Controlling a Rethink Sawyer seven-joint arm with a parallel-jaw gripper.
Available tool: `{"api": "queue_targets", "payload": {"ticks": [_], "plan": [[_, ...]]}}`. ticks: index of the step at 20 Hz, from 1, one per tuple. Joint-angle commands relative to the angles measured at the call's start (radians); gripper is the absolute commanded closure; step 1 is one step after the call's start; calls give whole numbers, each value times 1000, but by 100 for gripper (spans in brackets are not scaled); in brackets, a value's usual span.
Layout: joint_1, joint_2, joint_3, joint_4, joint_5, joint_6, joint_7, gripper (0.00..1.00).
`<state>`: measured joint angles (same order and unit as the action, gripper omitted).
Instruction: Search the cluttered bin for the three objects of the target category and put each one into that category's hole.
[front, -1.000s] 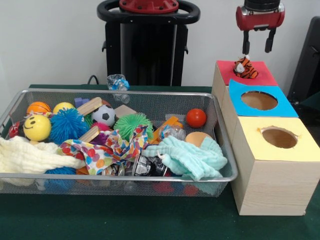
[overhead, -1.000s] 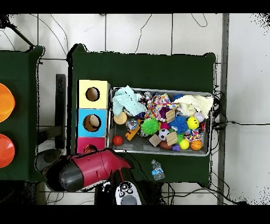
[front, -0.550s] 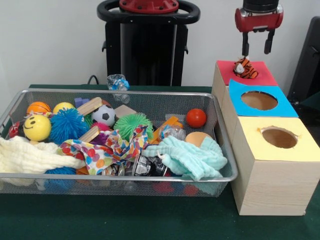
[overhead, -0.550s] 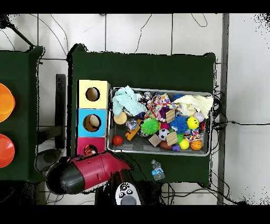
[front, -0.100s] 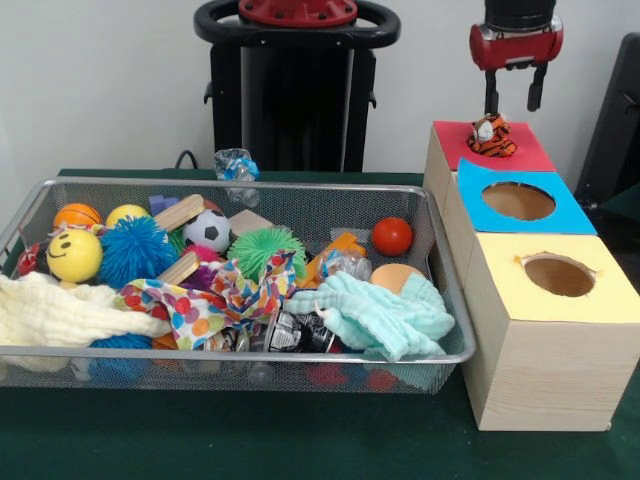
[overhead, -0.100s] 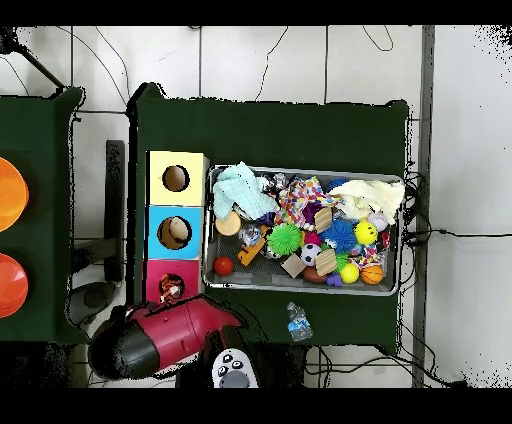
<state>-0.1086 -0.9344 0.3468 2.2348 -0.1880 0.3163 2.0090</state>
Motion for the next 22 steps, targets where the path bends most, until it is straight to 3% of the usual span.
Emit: {"api": "queue_targets", "payload": {"ticks": [1,6,22], "plan": [[4,26,-17,55,-50,-86,99,0],[22,5,-32,87,-40,-107,118,0],[15,11,-27,88,-27,-115,107,0]]}}
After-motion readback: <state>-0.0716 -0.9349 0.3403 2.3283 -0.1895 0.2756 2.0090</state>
